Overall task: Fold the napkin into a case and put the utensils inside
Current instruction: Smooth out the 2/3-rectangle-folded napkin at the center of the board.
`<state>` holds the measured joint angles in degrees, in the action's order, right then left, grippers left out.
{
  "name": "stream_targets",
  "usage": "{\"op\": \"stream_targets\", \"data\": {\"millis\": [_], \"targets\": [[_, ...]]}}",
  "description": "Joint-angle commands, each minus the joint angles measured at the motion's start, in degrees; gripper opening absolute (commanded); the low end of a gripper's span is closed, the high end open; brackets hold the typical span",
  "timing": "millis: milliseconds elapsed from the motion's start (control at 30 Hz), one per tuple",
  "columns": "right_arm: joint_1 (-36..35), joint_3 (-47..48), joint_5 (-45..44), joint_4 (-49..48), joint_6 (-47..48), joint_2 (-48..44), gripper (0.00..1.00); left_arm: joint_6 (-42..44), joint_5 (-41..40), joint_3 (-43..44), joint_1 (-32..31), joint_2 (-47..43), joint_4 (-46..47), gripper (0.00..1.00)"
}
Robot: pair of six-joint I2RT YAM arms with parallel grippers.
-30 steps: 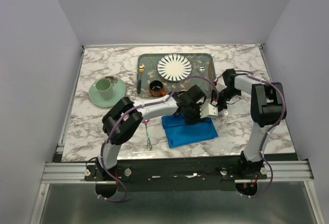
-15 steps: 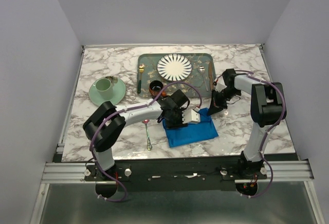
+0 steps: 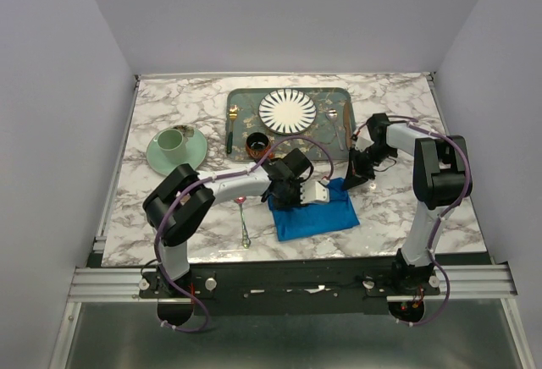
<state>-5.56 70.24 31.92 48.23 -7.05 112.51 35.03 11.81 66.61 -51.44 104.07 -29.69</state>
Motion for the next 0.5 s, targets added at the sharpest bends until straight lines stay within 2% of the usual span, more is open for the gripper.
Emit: {"op": "stream_targets", "data": {"millis": [0,100,267,367,467], "targets": [[-0.33,1.13,-2.3,0.55,0.37,0.87,0.01,1.62,0.31,1.33,1.16,1.13,-0.36,0.32],[-0.33,1.13,-2.22,0.64,0.37,0.87,0.01,1.89,1.1,2.21,1.69,1.05,-1.15,0.3],[-0.33,1.22,-2.13,0.64,0.46,1.05,0.01,1.71,1.9,3.97,2.4,1.22,-2.38,0.35],[-0.33,1.31,-2.13,0.64,0.46,1.05,0.01,1.89,1.63,4.58,2.57,1.83,-2.39,0.32],[-0.24,1.31,-2.21,0.73,0.46,1.05,0.01,1.89,1.89,5.2,2.75,2.19,-2.3,0.25]]}}
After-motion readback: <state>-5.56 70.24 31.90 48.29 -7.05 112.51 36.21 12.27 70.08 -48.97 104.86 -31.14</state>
